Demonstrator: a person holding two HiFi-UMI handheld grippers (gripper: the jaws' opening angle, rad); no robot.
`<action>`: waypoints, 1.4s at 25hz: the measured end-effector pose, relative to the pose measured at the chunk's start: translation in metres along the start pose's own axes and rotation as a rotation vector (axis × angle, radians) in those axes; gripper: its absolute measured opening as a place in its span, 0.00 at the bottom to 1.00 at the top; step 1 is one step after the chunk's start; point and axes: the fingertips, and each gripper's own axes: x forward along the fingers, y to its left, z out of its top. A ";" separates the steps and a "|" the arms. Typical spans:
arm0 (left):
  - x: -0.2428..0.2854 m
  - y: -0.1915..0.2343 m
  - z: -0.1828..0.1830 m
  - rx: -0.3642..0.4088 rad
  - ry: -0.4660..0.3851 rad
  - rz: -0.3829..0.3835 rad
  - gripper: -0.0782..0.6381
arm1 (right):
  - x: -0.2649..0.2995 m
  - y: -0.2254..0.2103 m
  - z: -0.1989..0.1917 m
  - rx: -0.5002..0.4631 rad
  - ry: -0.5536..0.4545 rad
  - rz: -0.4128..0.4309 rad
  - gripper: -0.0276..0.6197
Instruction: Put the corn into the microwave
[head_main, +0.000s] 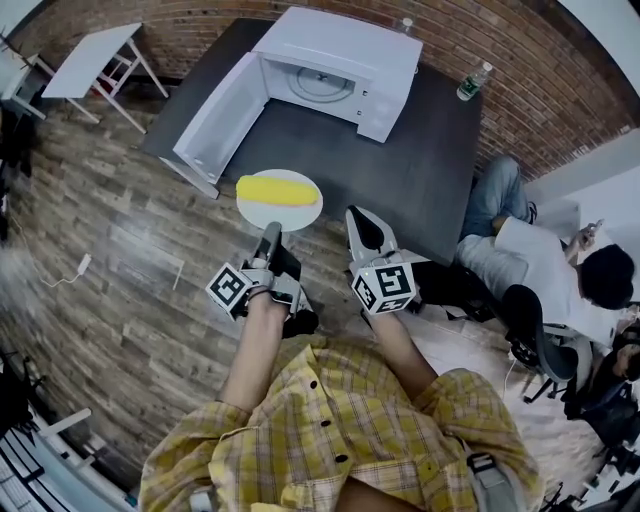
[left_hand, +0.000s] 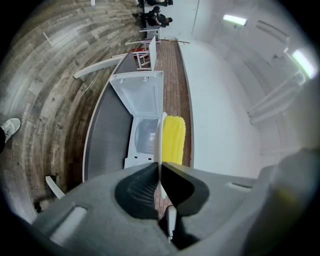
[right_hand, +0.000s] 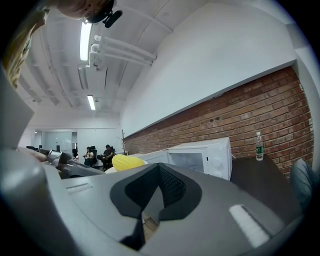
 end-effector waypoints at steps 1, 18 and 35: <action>0.007 -0.002 0.004 0.002 0.012 0.002 0.13 | 0.007 -0.001 0.002 -0.001 -0.001 -0.009 0.05; 0.074 -0.003 0.051 0.008 0.159 0.010 0.13 | 0.063 -0.022 0.010 -0.022 -0.007 -0.194 0.04; 0.110 0.012 0.058 0.021 0.174 0.049 0.13 | 0.088 -0.042 0.007 -0.006 -0.025 -0.208 0.04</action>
